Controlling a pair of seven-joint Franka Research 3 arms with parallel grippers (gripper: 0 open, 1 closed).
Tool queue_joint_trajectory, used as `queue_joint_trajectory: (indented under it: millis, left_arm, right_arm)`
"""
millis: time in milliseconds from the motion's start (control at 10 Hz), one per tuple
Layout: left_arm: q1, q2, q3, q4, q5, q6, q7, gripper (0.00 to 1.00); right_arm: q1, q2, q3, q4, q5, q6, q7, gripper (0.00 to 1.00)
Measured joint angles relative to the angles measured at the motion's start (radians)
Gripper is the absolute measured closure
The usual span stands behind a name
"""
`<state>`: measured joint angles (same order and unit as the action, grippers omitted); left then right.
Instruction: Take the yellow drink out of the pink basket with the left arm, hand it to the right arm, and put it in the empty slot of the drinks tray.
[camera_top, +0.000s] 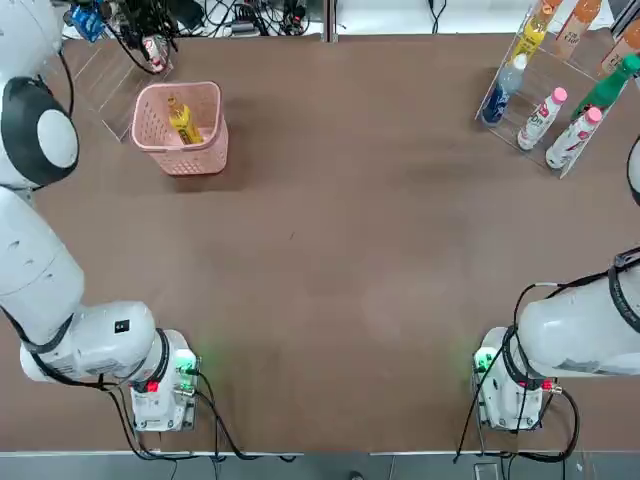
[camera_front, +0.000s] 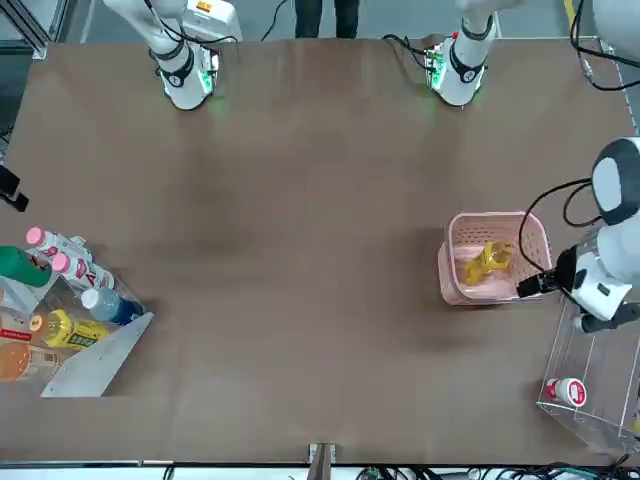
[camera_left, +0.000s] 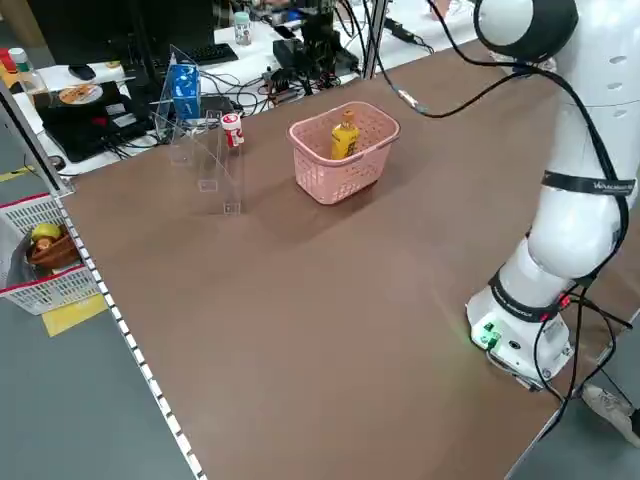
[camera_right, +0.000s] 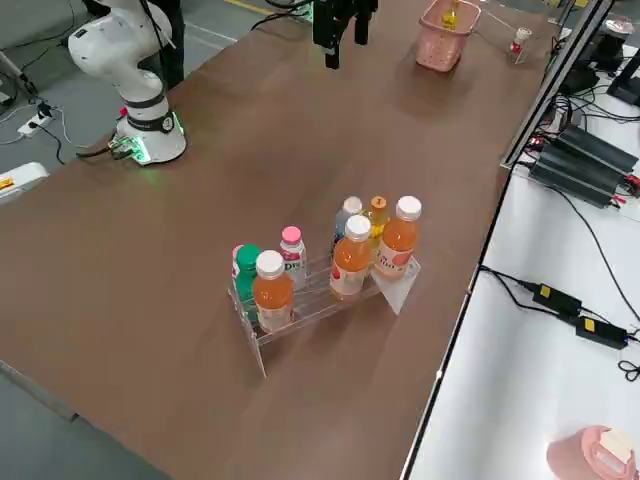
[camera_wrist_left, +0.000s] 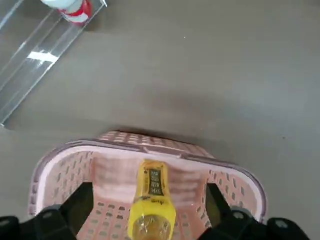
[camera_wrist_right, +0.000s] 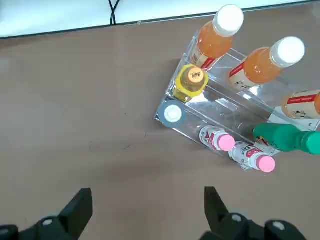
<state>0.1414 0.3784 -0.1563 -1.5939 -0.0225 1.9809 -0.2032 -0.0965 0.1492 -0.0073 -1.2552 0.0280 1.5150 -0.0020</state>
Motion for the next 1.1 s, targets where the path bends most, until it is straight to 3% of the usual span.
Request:
queue_joint_trajectory:
  millis: [200, 500, 1100]
  left_arm:
    - [0.0, -0.055, -0.016, -0.118, 0.0, 0.061, -0.041, 0.01]
    - [0.0, -0.115, -0.032, -0.229, 0.0, 0.127, -0.075, 0.02]
    - [0.001, -0.169, -0.036, -0.381, 0.0, 0.241, -0.077, 0.07]
  right_arm:
    - [0.0, 0.0, 0.0, 0.0, 0.0, 0.0, 0.0, 0.01]
    - [0.0, 0.0, 0.0, 0.0, 0.0, 0.0, 0.0, 0.01]
    - [0.0, 0.0, 0.0, 0.0, 0.0, 0.0, 0.0, 0.01]
